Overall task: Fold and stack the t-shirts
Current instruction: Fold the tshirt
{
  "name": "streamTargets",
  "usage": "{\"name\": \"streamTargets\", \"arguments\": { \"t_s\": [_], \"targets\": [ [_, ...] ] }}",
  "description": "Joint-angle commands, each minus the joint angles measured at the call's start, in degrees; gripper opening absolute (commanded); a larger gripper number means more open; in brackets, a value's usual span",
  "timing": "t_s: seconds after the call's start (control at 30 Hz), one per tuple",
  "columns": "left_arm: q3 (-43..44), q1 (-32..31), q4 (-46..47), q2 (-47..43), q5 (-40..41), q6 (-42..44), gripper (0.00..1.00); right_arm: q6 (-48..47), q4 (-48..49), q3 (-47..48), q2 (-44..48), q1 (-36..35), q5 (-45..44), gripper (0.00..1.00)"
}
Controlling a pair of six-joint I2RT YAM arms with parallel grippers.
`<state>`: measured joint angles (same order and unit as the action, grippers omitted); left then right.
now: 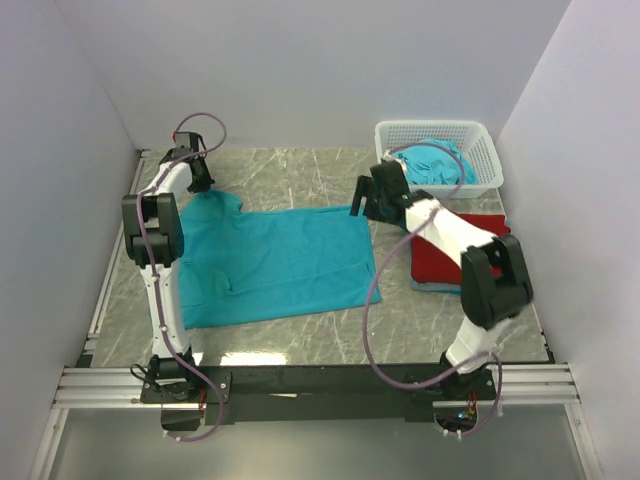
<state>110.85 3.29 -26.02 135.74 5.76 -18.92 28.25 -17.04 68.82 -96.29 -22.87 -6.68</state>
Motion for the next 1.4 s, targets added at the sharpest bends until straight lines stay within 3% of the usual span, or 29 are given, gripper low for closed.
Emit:
{"name": "streamTargets", "arguments": {
  "t_s": [0.0,0.4,0.6,1.0,1.23,1.37],
  "targets": [
    [-2.4,-0.5,1.7,-4.3,-2.9,0.5,0.00,-1.5,-2.1,11.3,-7.5,-0.6,-4.0,0.88],
    [-8.4,-0.5,6.3,-9.0,-4.3,-1.6,0.00,-4.9,-14.9,43.9,-35.4,-0.6,-10.5,0.86],
    [-9.3,-0.4,6.3,-9.2,-3.2,-2.8,0.00,-4.7,-15.8,46.9,-39.2,-0.2,-9.0,0.81],
    [-10.6,-0.5,5.9,-9.7,-0.5,-3.1,0.00,-3.3,-16.4,45.8,-40.6,-0.2,-7.6,0.58],
    [-12.4,-0.5,7.1,-11.8,-1.5,-3.8,0.00,-3.1,-16.9,46.0,-40.3,-0.1,-8.0,0.24],
    [-14.3,-0.6,7.8,-13.4,-1.5,-4.5,0.00,-4.1,-15.5,44.8,-39.3,-0.2,-7.9,0.12]
  ]
}}
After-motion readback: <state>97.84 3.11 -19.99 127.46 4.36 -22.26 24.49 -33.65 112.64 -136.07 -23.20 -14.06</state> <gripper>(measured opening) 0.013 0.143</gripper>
